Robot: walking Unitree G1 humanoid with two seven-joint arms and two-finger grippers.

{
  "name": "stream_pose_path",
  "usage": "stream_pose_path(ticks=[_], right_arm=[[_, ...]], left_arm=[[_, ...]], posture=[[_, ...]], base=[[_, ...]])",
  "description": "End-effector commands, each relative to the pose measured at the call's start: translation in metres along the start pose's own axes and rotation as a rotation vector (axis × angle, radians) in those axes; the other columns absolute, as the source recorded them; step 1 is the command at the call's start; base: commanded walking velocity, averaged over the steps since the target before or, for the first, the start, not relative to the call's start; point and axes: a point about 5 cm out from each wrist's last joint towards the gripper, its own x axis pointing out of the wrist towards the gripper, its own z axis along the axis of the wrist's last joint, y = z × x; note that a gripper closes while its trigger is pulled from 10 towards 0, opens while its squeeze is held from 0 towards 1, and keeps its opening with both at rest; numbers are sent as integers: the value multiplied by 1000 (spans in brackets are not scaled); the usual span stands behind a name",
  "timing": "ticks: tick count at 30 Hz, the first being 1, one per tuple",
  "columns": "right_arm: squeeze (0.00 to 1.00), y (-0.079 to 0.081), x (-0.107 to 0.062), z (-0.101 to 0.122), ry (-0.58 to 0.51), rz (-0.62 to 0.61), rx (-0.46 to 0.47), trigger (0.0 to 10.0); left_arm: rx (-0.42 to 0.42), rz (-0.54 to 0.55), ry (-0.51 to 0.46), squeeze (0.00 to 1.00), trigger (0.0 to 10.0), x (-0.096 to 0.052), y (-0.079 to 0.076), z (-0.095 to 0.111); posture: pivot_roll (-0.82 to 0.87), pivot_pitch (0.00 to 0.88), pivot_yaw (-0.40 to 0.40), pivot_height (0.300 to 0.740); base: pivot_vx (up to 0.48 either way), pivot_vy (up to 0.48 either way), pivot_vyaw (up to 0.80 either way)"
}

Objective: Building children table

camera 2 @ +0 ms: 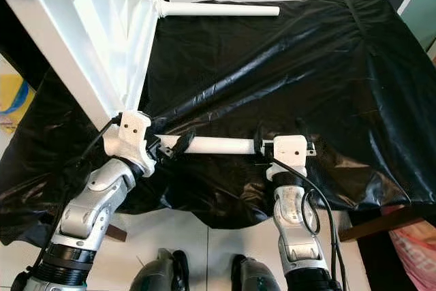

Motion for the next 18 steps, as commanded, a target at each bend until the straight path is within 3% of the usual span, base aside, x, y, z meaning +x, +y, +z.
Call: stream_pose_path(ticks=[1,18], right_arm=[[0,0,-1,-1,1,-6,6,10000],[0,2,-2,-1,3,6,7,10000]], left_arm=[[-3,-4,2,0,10000,-1,0,1],[8,4,-3,0,10000,-2,1,1]], posture=[[37,156,3,740],[36,152,-2,740]], base=[[0,0,0],[-242,0,0]])
